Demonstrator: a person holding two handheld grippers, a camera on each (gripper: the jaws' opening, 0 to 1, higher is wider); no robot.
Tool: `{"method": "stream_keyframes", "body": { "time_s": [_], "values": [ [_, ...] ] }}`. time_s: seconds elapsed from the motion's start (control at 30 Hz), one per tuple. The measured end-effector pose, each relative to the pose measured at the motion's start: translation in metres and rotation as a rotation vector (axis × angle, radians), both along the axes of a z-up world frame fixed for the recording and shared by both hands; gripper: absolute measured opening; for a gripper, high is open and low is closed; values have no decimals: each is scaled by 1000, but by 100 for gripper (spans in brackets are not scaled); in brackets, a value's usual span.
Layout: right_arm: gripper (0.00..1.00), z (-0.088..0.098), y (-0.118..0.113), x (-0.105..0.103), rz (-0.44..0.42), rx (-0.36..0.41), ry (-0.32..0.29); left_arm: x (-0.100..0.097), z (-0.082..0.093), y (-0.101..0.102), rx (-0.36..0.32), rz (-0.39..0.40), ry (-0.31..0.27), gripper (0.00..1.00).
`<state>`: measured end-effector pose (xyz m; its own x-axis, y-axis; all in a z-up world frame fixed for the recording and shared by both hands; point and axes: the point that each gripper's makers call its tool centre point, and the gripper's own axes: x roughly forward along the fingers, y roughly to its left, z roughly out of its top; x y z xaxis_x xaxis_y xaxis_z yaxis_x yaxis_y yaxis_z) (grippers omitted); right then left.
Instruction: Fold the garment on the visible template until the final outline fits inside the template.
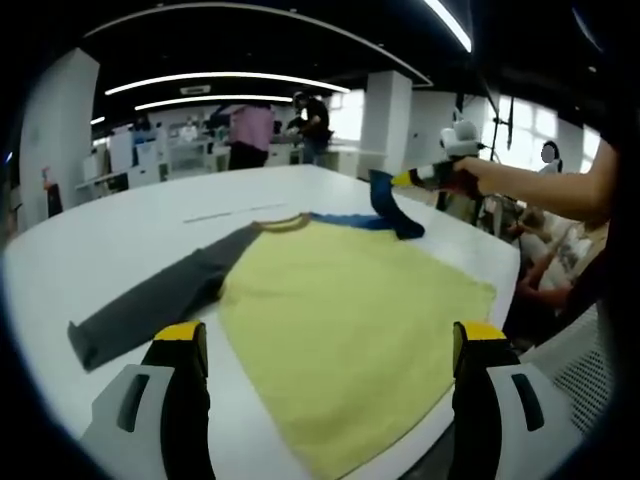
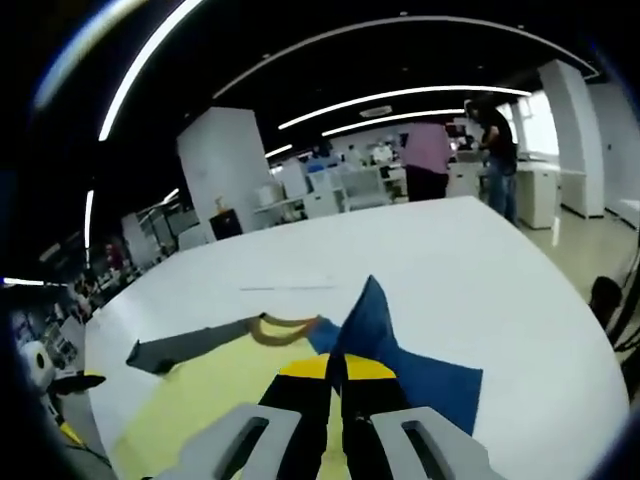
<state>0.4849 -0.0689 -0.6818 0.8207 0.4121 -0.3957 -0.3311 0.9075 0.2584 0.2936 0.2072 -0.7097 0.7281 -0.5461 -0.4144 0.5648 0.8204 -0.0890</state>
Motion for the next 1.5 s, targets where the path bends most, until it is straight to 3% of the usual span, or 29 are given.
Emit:
{"method": "stream_keyframes", "body": {
  "time_s": [0.77,1.5],
  "values": [
    [0,-4,72,6,149,20,24,-1,-5,2,4,3,10,99],
    [0,-9,136,15,316,-27,47,-3,-10,2,2,2,21,99]
  ]
}}
